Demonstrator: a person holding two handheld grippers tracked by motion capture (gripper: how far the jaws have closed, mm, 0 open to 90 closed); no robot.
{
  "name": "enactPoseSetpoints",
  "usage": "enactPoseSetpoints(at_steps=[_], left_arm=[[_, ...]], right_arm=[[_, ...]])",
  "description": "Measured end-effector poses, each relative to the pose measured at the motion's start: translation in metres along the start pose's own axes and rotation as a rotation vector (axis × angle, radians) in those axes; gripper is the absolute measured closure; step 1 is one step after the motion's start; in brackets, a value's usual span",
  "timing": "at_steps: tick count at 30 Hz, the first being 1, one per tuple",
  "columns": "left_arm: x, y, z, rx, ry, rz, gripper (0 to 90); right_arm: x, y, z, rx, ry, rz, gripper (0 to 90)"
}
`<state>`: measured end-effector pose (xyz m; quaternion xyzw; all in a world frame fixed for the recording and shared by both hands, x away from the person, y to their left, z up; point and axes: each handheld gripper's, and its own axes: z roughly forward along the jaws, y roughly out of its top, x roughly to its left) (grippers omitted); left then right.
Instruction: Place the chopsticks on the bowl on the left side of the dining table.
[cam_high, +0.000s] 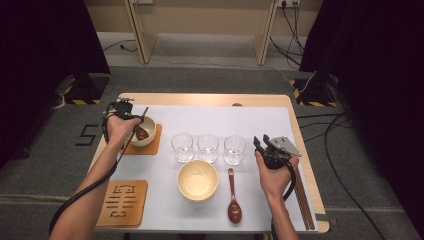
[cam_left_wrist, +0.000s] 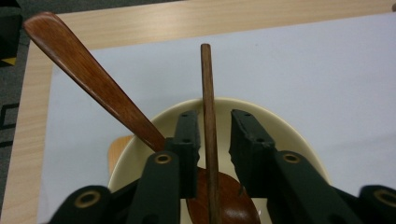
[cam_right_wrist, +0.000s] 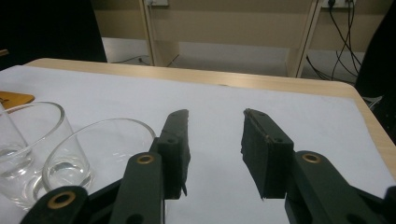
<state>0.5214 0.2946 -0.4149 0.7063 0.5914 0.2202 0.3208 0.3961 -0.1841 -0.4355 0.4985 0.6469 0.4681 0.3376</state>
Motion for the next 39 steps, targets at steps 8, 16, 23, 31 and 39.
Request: enactPoseSetpoints(at_steps=[8,16,23,31,39], left_arm=[[0.000,0.000,-0.021,-0.082,-0.065,-0.009,59.0],[0.001,-0.006,-0.045,-0.153,-0.098,-0.016,54.9],[0.003,-0.021,-0.065,-0.209,-0.109,-0.006,52.1],[0.007,-0.042,-0.082,-0.246,-0.127,-0.002,50.8],[0.008,-0.072,-0.093,-0.260,-0.120,-0.006,49.3]], right_arm=[[-0.004,0.004,0.003,0.055,0.001,-0.005,61.1],[-0.011,0.008,0.007,0.098,-0.033,-0.020,60.4],[-0.022,0.012,0.011,0.132,-0.053,-0.027,60.3],[-0.036,0.014,0.014,0.171,-0.072,-0.024,60.0],[-0.048,0.016,0.015,0.234,-0.064,-0.011,60.0]])
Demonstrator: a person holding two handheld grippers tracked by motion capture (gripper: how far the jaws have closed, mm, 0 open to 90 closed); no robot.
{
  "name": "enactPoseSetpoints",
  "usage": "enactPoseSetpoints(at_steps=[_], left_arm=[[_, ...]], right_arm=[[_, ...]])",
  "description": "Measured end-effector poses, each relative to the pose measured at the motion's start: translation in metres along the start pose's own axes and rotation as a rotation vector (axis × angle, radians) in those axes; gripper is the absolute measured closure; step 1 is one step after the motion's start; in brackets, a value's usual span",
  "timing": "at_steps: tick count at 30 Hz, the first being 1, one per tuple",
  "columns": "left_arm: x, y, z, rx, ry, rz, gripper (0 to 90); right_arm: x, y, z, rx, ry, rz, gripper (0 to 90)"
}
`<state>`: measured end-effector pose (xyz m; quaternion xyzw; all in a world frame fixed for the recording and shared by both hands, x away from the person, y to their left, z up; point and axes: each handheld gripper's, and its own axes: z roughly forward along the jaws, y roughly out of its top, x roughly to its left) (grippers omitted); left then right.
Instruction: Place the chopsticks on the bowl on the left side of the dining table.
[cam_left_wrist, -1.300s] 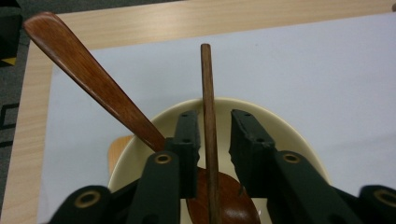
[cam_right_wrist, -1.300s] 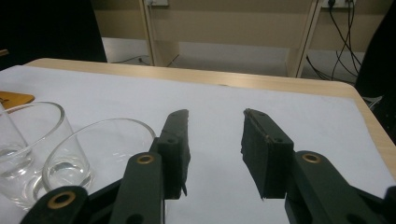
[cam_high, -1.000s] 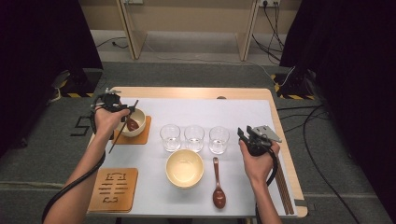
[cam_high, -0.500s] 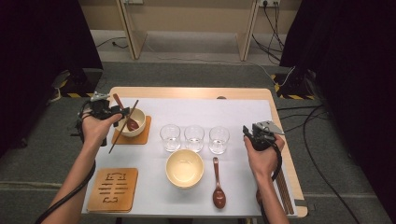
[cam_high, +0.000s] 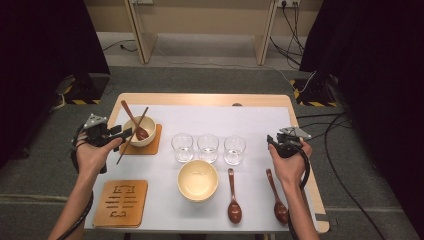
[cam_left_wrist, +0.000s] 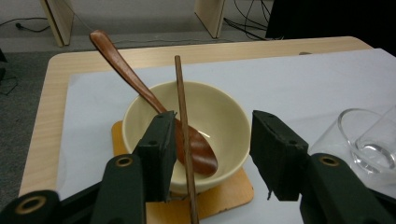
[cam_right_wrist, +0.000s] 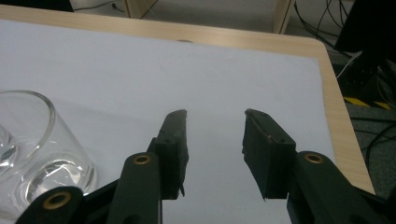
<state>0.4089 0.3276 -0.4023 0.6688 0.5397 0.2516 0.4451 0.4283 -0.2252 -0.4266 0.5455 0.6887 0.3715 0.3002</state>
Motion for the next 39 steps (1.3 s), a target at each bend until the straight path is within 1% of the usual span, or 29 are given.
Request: enactPoseSetpoints(at_steps=[1,3,6,9,11,13,14,16,19,20,21,22,23,24,26,27,28,29,30,31,33,35,37,39], left_arm=[[0.000,-0.003,-0.003,-0.001,0.005,0.002,48.8],[0.001,-0.007,-0.007,-0.011,0.004,-0.011,48.0],[0.001,-0.012,-0.014,-0.018,0.010,-0.004,47.2],[0.000,-0.018,-0.019,-0.016,0.010,-0.006,46.6],[0.000,-0.021,-0.022,-0.021,0.001,-0.016,46.6],[0.000,-0.024,-0.024,-0.024,0.007,-0.013,46.4],[0.000,-0.025,-0.025,-0.024,0.006,-0.018,46.4],[0.000,-0.029,-0.027,-0.026,0.006,-0.024,46.0],[0.002,-0.034,-0.029,-0.029,0.019,-0.035,45.9],[0.003,-0.035,-0.030,-0.025,0.025,-0.027,45.9],[0.004,-0.035,-0.031,-0.026,0.027,-0.028,45.9],[0.005,-0.035,-0.033,-0.031,0.028,-0.036,45.8],[0.006,-0.035,-0.034,-0.033,0.031,-0.039,45.6],[0.006,-0.036,-0.036,-0.035,0.035,-0.039,45.6],[0.007,-0.036,-0.037,-0.036,0.032,-0.045,45.3],[0.007,-0.037,-0.038,-0.035,0.031,-0.045,45.3],[0.007,-0.038,-0.038,-0.033,0.031,-0.045,45.2],[0.007,-0.038,-0.038,-0.032,0.030,-0.048,45.1],[0.007,-0.039,-0.038,-0.029,0.029,-0.049,45.0],[0.007,-0.039,-0.038,-0.029,0.030,-0.049,45.0],[0.007,-0.040,-0.038,-0.027,0.031,-0.049,44.9],[0.007,-0.041,-0.037,-0.025,0.028,-0.052,44.9],[0.007,-0.041,-0.037,-0.024,0.026,-0.052,44.9],[0.007,-0.041,-0.037,-0.024,0.025,-0.054,44.9]], right_arm=[[-0.001,0.000,0.000,0.010,-0.002,-0.003,60.0],[-0.004,0.000,0.000,0.032,-0.002,0.000,60.0],[-0.008,0.000,-0.001,0.053,-0.007,-0.003,60.0],[-0.012,-0.001,-0.002,0.073,-0.013,0.000,60.1],[-0.014,-0.002,-0.003,0.089,-0.011,0.002,60.0],[-0.017,-0.004,-0.004,0.120,-0.003,0.014,60.2],[-0.019,-0.005,-0.003,0.136,0.000,0.016,60.2],[-0.022,-0.006,-0.003,0.179,0.003,0.020,60.4],[-0.027,-0.008,-0.003,0.238,0.008,0.021,60.3],[-0.028,-0.008,-0.004,0.256,0.008,0.027,60.6],[-0.030,-0.009,-0.004,0.276,0.009,0.029,60.6],[-0.032,-0.009,-0.005,0.308,0.012,0.028,60.6],[-0.033,-0.010,-0.006,0.335,0.015,0.035,61.2],[-0.034,-0.011,-0.007,0.350,0.012,0.043,62.3],[-0.037,-0.013,-0.010,0.403,0.011,0.056,63.6],[-0.037,-0.014,-0.011,0.424,0.007,0.070,63.9],[-0.038,-0.015,-0.012,0.450,0.004,0.072,63.8],[-0.039,-0.016,-0.013,0.488,0.006,0.071,64.9],[-0.039,-0.017,-0.015,0.511,0.003,0.082,66.2],[-0.040,-0.018,-0.016,0.525,0.002,0.079,67.0],[-0.040,-0.020,-0.017,0.577,-0.007,0.085,68.2],[-0.040,-0.022,-0.018,0.607,0.000,0.091,69.6],[-0.040,-0.025,-0.018,0.655,-0.002,0.101,70.6],[-0.040,-0.028,-0.019,0.677,0.006,0.110,72.4]])
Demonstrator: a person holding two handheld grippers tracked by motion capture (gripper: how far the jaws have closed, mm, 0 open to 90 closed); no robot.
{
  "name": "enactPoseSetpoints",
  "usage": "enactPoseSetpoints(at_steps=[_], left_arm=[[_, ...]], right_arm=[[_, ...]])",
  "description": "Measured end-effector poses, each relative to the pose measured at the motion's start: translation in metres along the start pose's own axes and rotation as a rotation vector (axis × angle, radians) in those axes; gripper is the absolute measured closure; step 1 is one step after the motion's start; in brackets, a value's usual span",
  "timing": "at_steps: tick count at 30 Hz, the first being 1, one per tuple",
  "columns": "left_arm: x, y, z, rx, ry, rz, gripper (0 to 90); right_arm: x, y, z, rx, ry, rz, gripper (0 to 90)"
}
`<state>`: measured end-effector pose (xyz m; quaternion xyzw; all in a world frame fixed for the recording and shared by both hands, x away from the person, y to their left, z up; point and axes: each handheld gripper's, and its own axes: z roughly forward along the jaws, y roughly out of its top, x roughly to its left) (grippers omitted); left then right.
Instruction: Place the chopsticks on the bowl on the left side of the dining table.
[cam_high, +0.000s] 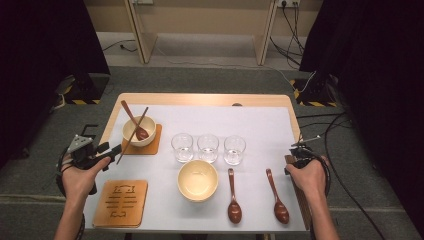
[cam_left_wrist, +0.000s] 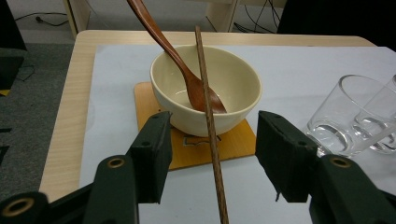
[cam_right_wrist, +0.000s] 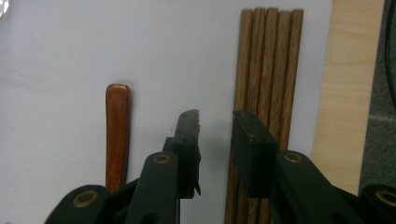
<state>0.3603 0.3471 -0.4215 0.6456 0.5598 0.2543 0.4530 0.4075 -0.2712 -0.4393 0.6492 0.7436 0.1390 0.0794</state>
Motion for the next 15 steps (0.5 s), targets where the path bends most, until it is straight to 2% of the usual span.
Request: enactPoseSetpoints(at_steps=[5,9,15], left_arm=[[0.0003,-0.0006,0.0006,0.002,0.004,-0.002,45.1],[0.0005,-0.0010,-0.0001,0.002,0.006,-0.002,45.1],[0.0000,-0.0015,-0.0004,-0.002,0.009,-0.004,45.2]], right_arm=[[-0.0013,-0.0034,0.0011,0.049,-0.001,0.037,74.3],[-0.0037,-0.0049,0.0039,0.074,-0.009,0.045,74.6],[-0.0034,-0.0053,0.0043,0.080,-0.024,0.052,75.0]])
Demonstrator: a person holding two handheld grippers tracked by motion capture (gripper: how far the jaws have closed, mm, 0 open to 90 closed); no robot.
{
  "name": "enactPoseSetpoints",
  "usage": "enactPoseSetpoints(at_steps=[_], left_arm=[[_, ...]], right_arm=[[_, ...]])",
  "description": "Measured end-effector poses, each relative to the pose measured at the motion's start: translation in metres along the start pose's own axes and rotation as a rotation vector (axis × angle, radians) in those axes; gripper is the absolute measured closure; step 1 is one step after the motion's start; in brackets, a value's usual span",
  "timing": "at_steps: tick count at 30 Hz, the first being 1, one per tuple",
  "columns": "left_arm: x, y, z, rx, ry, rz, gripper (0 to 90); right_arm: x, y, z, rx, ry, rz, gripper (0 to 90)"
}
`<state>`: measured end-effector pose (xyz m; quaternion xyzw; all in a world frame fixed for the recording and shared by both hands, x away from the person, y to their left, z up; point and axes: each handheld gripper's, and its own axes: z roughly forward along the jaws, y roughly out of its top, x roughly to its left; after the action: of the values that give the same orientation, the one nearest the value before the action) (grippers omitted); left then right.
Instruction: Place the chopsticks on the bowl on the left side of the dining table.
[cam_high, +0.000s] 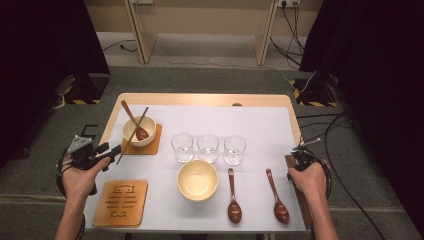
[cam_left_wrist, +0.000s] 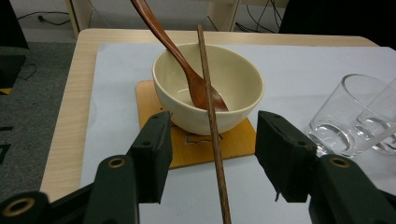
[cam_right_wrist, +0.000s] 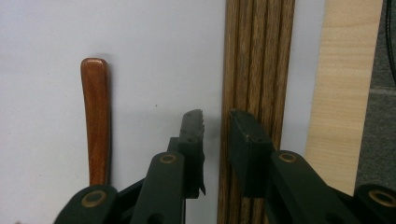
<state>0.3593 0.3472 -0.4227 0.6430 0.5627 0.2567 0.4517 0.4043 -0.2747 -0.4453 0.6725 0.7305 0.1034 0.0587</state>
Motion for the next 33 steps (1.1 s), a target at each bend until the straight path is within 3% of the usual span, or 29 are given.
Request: enactPoseSetpoints(at_steps=[4,18,33], left_arm=[[0.000,0.000,0.001,0.006,0.002,0.001,45.3],[0.002,0.000,-0.001,0.001,0.006,-0.006,45.4],[0.002,-0.001,-0.002,-0.001,0.007,-0.005,45.5]], right_arm=[[0.000,0.001,0.002,0.001,-0.001,-0.008,75.5],[0.007,0.000,0.005,0.089,-0.005,-0.034,77.6],[0.010,-0.004,0.005,0.176,-0.013,-0.008,82.7]])
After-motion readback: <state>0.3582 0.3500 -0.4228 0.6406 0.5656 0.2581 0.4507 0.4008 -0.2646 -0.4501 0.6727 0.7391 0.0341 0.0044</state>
